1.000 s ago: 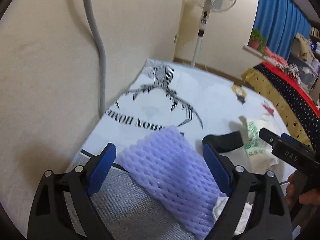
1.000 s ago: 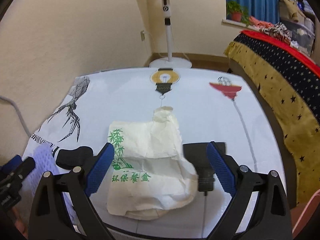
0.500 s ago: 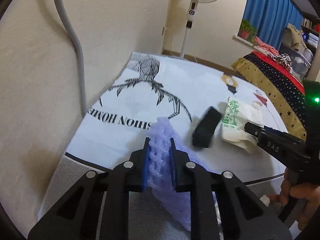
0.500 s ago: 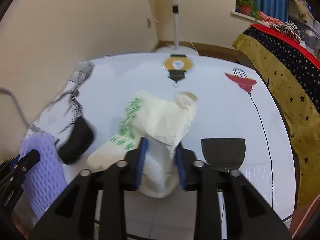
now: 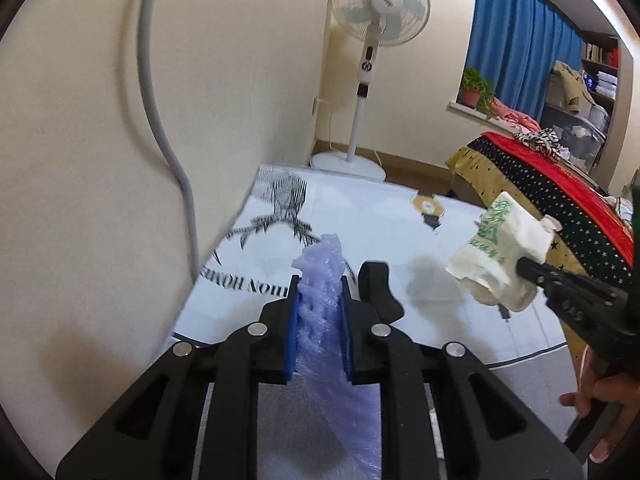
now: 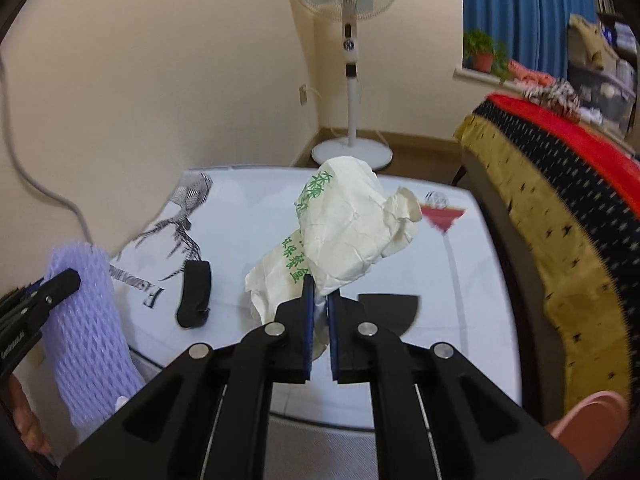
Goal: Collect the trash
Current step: 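Carry the paper bag and purple foam net in both grippers over the pink bin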
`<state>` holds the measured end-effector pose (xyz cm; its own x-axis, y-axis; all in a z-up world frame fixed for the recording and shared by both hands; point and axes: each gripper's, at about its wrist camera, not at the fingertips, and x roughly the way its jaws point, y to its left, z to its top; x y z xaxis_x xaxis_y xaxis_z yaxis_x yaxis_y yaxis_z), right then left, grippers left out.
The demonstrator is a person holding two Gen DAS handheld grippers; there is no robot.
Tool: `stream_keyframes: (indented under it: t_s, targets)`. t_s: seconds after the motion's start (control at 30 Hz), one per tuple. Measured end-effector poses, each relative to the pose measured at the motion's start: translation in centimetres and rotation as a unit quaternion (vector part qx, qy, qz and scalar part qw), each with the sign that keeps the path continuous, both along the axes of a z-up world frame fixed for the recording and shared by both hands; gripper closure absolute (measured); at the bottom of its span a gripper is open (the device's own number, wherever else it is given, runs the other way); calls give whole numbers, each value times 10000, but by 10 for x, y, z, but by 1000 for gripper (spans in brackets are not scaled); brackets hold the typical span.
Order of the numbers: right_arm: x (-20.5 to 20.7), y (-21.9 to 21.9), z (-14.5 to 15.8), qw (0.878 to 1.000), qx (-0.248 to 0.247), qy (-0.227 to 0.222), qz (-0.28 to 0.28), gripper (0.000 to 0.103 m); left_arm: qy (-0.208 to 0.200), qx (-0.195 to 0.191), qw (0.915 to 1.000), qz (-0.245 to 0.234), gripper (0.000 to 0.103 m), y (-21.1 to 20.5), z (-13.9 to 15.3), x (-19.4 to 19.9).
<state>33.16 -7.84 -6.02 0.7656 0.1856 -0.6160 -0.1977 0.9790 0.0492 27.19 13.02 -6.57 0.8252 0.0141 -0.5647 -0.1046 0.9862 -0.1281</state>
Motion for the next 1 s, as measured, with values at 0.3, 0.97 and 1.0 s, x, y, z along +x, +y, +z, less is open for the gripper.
stream_keyframes:
  t_s: [0.3, 0.97, 1.0]
  targets:
    - [-75, -33, 85, 9989, 304, -335, 129, 97, -658, 157, 9976, -117, 86, -18, 90, -72]
    - [-224, -149, 159, 9954, 493, -722, -399, 97, -1032, 117, 9881, -1133, 86, -129, 161, -174]
    - [-226, -158, 157, 9953, 473, -713, -456, 97, -1025, 120, 9874, -1196, 86, -136, 160, -175]
